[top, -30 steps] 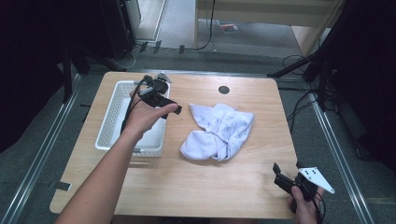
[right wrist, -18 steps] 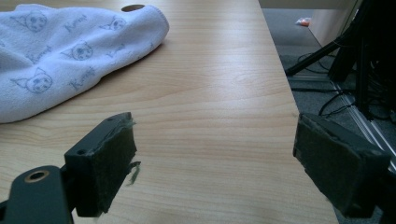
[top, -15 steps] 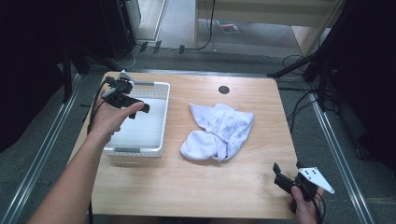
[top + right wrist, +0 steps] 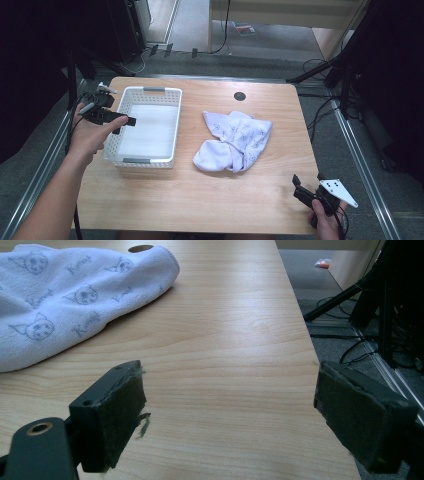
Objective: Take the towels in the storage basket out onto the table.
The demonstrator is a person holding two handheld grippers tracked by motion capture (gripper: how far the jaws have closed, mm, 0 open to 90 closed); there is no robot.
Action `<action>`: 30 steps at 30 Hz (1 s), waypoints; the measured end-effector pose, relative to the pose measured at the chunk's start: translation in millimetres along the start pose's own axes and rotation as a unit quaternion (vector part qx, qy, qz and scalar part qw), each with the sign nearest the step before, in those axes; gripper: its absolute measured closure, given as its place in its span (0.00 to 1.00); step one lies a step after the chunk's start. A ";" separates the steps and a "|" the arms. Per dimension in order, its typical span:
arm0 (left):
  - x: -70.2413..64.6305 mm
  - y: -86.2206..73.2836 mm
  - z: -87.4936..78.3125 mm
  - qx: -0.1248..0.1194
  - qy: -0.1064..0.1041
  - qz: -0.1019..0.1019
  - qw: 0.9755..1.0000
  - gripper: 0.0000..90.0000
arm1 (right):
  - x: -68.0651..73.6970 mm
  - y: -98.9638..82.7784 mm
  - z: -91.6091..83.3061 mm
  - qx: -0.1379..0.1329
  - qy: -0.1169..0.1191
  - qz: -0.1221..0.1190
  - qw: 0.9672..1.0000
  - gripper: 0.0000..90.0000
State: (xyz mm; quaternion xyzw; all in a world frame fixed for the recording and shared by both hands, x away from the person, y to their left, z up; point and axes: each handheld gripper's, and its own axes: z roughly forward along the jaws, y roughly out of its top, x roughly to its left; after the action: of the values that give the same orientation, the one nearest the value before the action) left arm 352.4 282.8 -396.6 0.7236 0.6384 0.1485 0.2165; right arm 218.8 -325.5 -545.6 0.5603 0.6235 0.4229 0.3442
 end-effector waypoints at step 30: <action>36.5 -168.2 3.0 -0.256 -0.039 -0.081 0.963 0.00 | 0.0 -0.6 -1.2 -0.006 -0.007 0.003 1.000 0.15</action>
State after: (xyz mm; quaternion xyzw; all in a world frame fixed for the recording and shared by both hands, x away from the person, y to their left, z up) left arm 214.5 333.8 -486.0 0.5954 0.6265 0.2605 0.4304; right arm 217.5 -325.6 -545.7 0.5633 0.6169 0.4234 0.3505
